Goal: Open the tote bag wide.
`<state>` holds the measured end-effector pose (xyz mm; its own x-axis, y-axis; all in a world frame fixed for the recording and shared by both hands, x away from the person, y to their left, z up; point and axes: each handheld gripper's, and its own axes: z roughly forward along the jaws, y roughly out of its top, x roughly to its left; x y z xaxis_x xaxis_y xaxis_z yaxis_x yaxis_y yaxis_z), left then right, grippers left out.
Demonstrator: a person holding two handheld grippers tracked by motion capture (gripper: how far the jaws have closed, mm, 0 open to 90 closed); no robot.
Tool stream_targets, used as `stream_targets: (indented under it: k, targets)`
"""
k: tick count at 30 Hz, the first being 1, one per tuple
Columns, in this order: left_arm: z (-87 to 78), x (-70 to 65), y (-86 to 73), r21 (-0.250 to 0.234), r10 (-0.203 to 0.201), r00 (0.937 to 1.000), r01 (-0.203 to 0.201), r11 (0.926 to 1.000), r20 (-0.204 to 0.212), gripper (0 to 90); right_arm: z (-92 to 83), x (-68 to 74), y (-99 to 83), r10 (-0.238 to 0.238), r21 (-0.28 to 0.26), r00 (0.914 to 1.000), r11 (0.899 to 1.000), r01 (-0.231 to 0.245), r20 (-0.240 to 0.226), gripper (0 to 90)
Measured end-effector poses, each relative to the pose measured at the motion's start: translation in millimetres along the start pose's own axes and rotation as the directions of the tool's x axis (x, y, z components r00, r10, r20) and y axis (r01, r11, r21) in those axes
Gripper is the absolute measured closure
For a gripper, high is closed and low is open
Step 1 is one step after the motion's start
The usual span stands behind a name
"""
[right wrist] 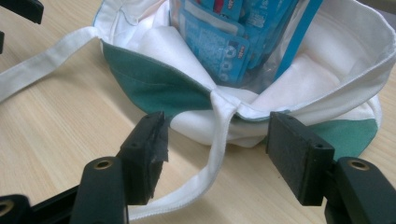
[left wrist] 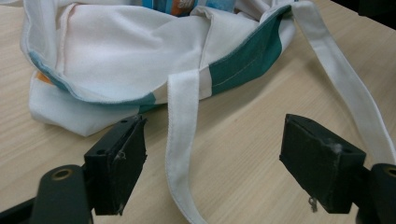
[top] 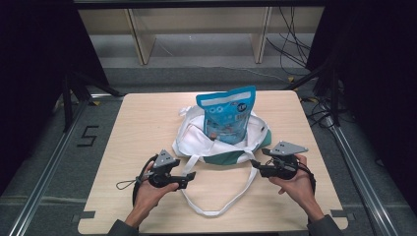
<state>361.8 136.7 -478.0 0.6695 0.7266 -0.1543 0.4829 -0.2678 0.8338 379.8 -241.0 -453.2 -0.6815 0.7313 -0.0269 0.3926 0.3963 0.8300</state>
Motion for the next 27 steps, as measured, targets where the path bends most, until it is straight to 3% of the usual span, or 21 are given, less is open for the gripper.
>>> stream_targets:
  k: [2,7,8,11,12,16,22,24,25,27]
  targets:
    - [-4.5,-1.9,-3.7,-0.001,0.007,1.0,-0.007,1.0,-0.001,21.6,0.1,-0.8,-0.8,-0.019,-0.006,0.9998,1.0,0.019,0.004,38.7]
    - [-8.0,-4.9,-8.7,-0.005,-0.003,1.0,0.003,1.0,-0.005,21.6,-1.1,-2.1,-2.4,-0.016,-0.003,0.9999,1.0,0.016,0.002,38.6]
    - [-8.9,-5.1,-10.3,0.001,0.019,0.9997,-0.019,0.9998,-0.012,22.0,-1.9,-0.1,-3.6,0.012,0.011,0.9999,1.0,-0.012,-0.002,38.6]
    - [-9.7,-6.7,-13.1,-0.01,0.013,0.9997,-0.014,0.9999,-0.018,22.0,-2.2,-0.8,-4.6,0.01,0.018,0.9999,1.0,-0.01,-0.002,38.5]
    - [-10.7,-6.9,-13.8,-0.003,0.018,0.9997,-0.018,0.9998,-0.015,22.0,-1.3,-2.7,-4.6,-0.021,0.007,0.9998,1.0,0.021,-0.001,38.3]
    - [-13.2,-10.3,-17.6,-0.008,0.028,0.9996,-0.028,0.9996,-0.009,21.7,-3.8,1.3,-5.9,-0.022,0.008,0.9997,1.0,0.022,0.007,37.5]
    - [-15.0,-14.3,-25.4,-0.006,0.028,0.9996,-0.028,0.9996,-0.005,21.4,-8.4,4.6,-9.5,-0.023,0.009,0.9996,1.0,0.023,0.014,36.9]
    - [-16.0,-16.2,-27.5,-0.007,0.01,0.9999,-0.01,0.9999,-0.005,21.4,-9.8,6.4,-11.7,-0.03,0.013,0.9994,0.999,0.03,0.015,36.6]
    - [-17.4,-15.1,-27.6,0.004,0.037,0.9993,-0.037,0.9993,0.0,21.4,-10.3,7.5,-12.5,-0.028,0.017,0.9995,0.999,0.028,0.012,36.5]
    - [-17.9,-15.8,-28.3,0.003,0.038,0.9993,-0.038,0.9993,-0.003,21.5,-11.3,8.7,-13.6,-0.034,0.02,0.9993,0.999,0.034,0.014,36.3]
